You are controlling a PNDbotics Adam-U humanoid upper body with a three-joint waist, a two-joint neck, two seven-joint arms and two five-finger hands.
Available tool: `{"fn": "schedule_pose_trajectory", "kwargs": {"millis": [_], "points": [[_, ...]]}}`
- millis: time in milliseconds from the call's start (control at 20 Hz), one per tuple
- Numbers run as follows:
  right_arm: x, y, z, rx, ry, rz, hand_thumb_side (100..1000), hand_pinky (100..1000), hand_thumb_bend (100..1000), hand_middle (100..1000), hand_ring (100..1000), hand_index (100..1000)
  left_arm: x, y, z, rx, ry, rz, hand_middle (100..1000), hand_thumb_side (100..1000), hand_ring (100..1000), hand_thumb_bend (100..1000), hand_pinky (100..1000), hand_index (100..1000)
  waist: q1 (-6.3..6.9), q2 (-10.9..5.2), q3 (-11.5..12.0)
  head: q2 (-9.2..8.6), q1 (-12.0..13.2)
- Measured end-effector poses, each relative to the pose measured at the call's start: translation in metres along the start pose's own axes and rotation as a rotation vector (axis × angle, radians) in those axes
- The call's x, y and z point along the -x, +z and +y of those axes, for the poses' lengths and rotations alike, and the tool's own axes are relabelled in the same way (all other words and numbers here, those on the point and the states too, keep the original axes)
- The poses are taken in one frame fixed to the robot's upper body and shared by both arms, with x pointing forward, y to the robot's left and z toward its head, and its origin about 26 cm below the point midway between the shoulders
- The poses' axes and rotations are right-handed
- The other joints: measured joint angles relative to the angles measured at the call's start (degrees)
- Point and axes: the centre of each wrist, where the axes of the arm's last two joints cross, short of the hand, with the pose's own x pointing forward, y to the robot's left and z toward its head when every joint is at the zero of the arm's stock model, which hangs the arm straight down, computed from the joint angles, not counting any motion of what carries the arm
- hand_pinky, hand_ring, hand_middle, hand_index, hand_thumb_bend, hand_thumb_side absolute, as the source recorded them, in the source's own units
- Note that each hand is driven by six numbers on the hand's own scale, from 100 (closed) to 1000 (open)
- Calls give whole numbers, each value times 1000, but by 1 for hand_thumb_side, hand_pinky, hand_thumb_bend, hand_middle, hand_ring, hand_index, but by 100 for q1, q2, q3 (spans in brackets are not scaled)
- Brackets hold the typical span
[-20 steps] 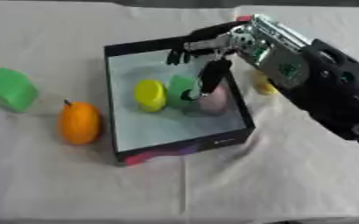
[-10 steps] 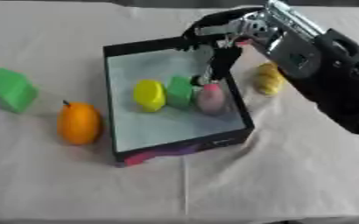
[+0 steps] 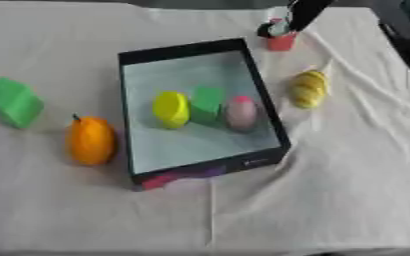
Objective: Pick up objects on the table and place them in the box.
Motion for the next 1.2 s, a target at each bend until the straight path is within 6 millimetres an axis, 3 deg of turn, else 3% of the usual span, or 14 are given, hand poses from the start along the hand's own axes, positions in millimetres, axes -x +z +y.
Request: {"fn": "schedule_pose_trajectory", "kwargs": {"millis": [550, 1200], "points": [[52, 4, 3, -8, 51, 127, 211, 915, 430, 897, 933, 942, -5, -5, -4, 7, 12, -20, 649, 816, 806, 108, 716, 737, 0, 104, 140, -281, -99], [76, 3, 11, -19, 82, 194, 232, 917, 430, 898, 925, 943, -12, -9, -12, 26, 31, -42, 662, 819, 812, 108, 718, 740, -1, 291, 323, -479, -213]]}}
